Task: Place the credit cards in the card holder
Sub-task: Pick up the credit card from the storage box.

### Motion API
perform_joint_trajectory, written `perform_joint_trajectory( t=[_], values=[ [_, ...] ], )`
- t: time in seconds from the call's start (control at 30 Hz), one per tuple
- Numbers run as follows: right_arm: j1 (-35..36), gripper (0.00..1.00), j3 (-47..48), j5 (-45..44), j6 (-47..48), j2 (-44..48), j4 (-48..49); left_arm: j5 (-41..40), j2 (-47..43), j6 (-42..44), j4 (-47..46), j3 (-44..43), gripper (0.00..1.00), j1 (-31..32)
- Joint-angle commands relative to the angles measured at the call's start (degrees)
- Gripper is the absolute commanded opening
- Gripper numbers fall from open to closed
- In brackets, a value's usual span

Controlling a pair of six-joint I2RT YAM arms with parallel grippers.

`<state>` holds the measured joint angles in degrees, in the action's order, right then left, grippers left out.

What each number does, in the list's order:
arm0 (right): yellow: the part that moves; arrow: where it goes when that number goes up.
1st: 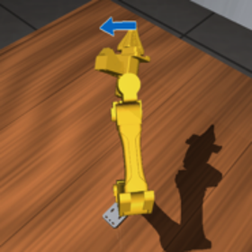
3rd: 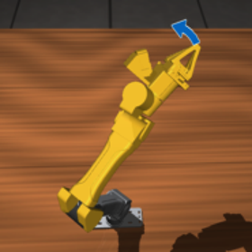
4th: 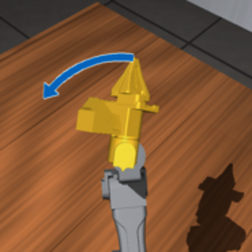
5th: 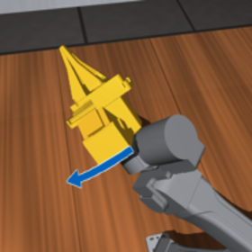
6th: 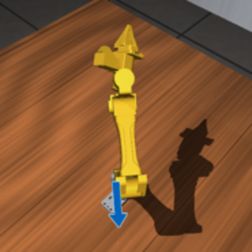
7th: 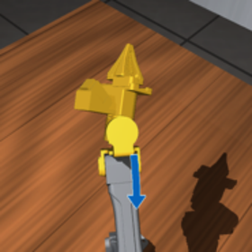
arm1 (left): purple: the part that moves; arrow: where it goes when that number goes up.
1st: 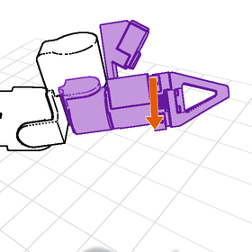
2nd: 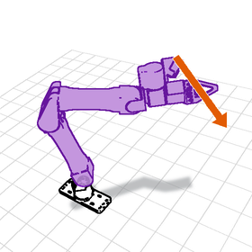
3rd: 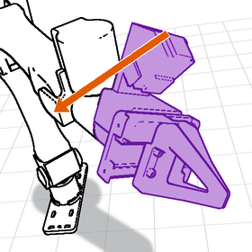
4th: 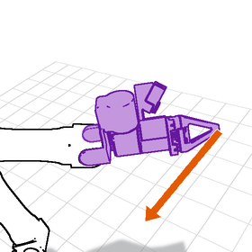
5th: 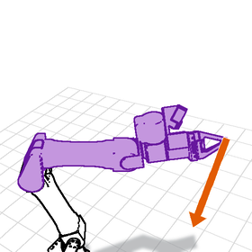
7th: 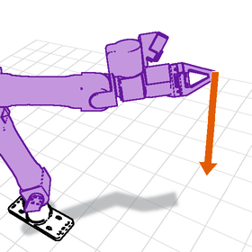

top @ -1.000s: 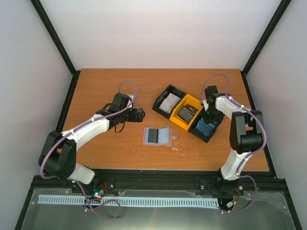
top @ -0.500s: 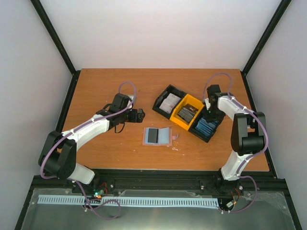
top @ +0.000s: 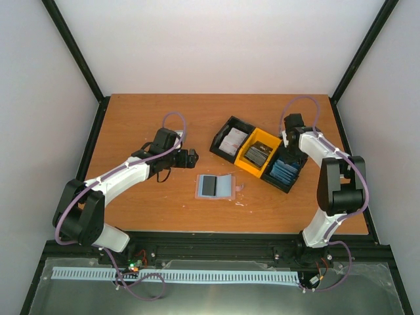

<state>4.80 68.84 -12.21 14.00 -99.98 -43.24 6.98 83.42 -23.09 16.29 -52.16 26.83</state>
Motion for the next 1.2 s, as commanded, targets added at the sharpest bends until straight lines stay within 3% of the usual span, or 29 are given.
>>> perform_joint_trajectory(
  t=[0.0,0.4,0.77,1.03,1.17],
  values=[
    [-0.67,0.28,-1.65,-2.64,1.31,0.90,2.71,-0.53,0.14,0.93,-1.20,0.01,0.91,-0.20],
    [0.34,0.13,-2.93,-9.45,4.47,0.36,7.09,-0.92,-0.13,0.84,-1.35,0.39,0.91,-0.20],
    [0.65,0.17,-3.80,-12.74,9.01,-1.75,12.77,-1.36,-0.43,0.67,-1.37,0.66,0.91,-0.20],
    [0.65,0.27,-3.42,-7.77,10.70,-3.01,12.58,-1.64,-0.52,0.68,-1.32,0.74,0.91,-0.24],
    [0.66,0.26,-2.99,-8.55,10.82,-3.92,13.20,-1.65,-0.51,0.67,-1.34,0.83,0.91,-0.23]
  ],
)
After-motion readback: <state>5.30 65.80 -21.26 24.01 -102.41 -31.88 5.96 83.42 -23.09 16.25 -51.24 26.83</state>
